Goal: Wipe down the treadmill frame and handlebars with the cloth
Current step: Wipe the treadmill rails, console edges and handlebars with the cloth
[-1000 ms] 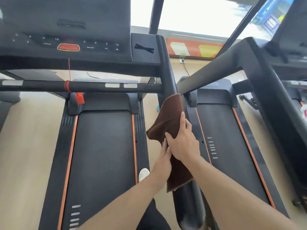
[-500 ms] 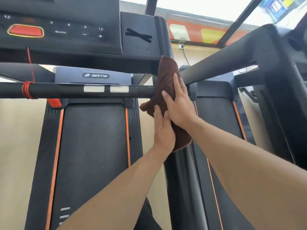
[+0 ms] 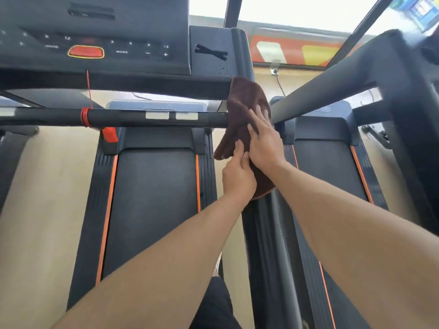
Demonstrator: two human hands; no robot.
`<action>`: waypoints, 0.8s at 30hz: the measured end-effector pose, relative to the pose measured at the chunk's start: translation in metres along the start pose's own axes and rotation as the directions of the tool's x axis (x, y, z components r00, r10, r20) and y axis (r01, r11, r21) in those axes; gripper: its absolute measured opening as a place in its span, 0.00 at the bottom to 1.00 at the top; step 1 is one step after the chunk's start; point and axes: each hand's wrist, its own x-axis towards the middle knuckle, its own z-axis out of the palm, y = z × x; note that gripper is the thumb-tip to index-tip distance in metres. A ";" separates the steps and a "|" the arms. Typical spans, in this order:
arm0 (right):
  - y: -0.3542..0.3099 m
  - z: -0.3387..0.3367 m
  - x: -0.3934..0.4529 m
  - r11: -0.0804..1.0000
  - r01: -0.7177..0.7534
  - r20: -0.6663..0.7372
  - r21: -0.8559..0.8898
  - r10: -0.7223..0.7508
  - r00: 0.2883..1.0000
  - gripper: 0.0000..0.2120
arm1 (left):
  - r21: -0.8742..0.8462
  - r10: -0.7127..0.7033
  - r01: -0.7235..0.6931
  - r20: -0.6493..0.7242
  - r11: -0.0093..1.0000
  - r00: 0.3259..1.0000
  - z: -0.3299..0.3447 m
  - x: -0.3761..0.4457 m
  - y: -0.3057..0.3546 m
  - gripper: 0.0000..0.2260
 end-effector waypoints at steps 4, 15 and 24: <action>0.006 -0.003 -0.049 1.000 -0.014 0.060 -0.028 0.016 0.998 0.24 | 0.100 0.007 -0.011 0.040 0.995 0.999 -0.012 -0.048 -0.014 0.20; 0.017 -0.030 -0.243 0.880 -0.391 0.192 0.268 0.349 0.917 0.34 | -0.055 -0.100 0.126 0.339 0.990 0.935 -0.005 -0.210 -0.099 0.28; 0.024 -0.014 -0.355 0.828 -0.471 0.005 0.306 0.493 0.870 0.34 | -0.048 -0.091 0.122 0.423 0.991 0.902 -0.012 -0.277 -0.142 0.27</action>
